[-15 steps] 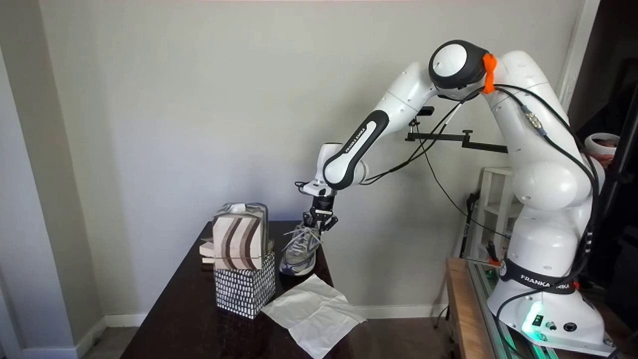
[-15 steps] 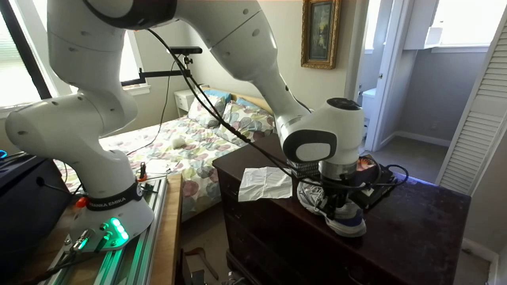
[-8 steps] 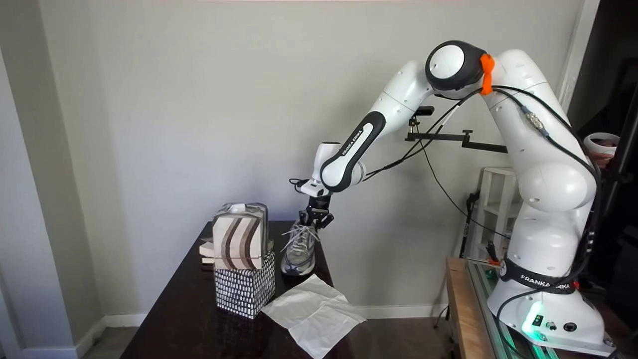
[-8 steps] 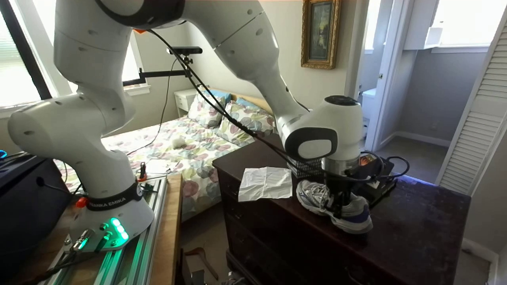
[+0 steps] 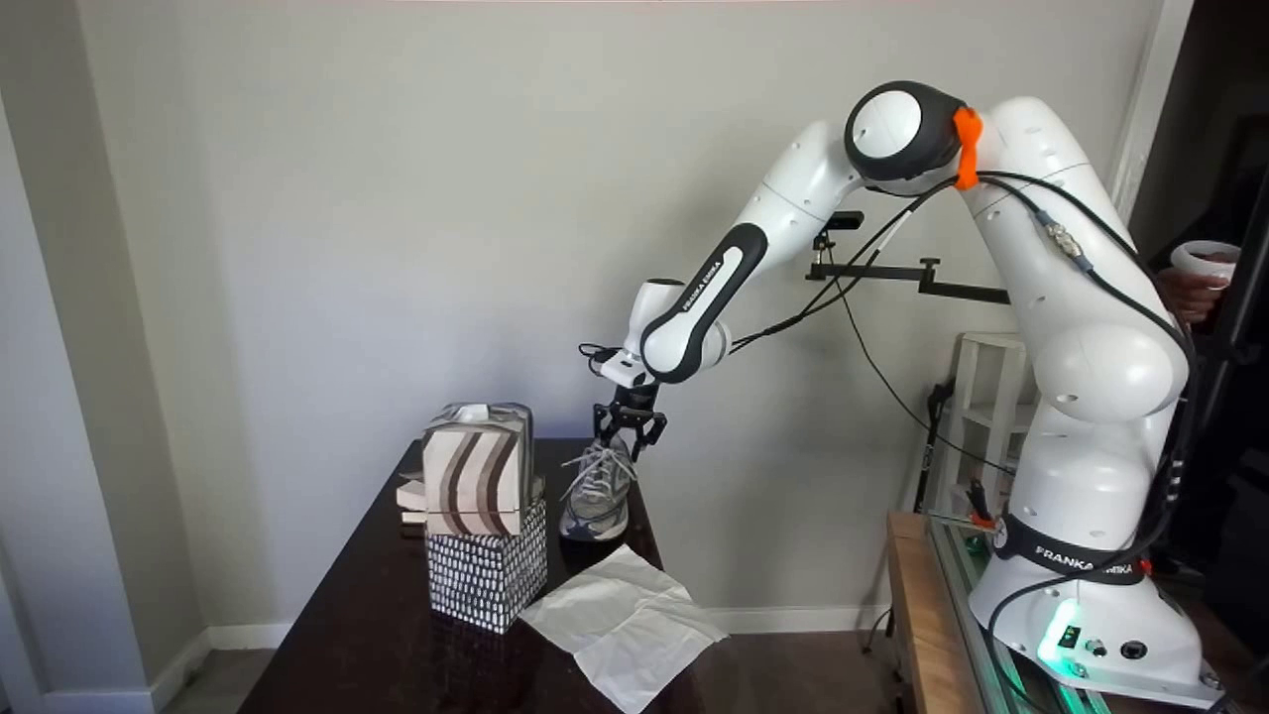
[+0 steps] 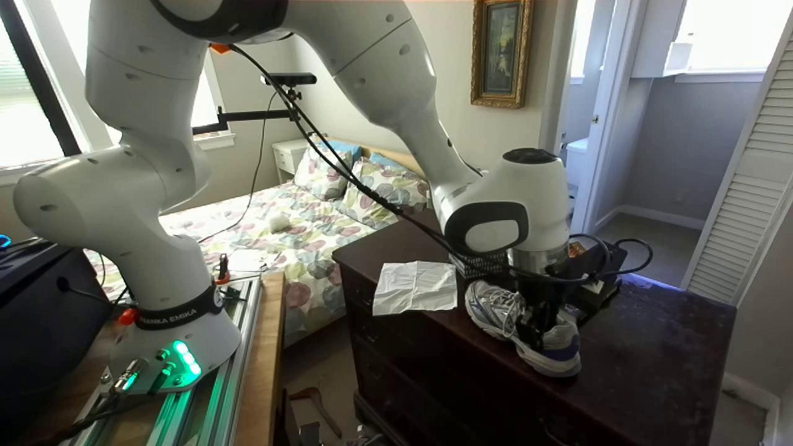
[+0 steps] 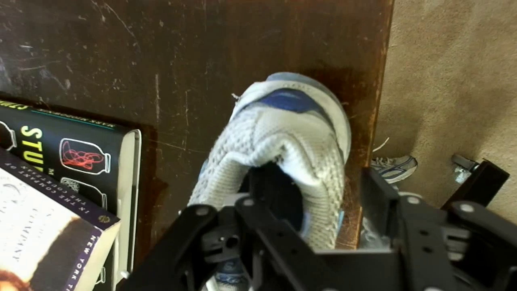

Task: Put objects in order and clean up

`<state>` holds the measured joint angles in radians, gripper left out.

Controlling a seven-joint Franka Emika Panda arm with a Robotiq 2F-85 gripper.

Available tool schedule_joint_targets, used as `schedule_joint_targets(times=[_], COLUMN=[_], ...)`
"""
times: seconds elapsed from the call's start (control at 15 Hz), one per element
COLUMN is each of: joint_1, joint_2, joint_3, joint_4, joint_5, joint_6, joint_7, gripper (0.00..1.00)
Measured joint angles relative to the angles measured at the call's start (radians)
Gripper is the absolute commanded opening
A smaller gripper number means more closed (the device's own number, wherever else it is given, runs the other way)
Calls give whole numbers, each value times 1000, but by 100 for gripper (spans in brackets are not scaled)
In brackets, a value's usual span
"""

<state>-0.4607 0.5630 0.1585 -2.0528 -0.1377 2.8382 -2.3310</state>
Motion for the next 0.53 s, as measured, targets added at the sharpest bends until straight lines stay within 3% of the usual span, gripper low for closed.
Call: schedule_joint_targets(times=[0.07, 0.53], joint_1=[1, -7], joint_2=[-3, -75], joint_3=[-1, 34], joint_4=[-3, -67], joint_5=[0, 40], joint_6=[16, 60], joint_7=[0, 0], gripper=[100, 100])
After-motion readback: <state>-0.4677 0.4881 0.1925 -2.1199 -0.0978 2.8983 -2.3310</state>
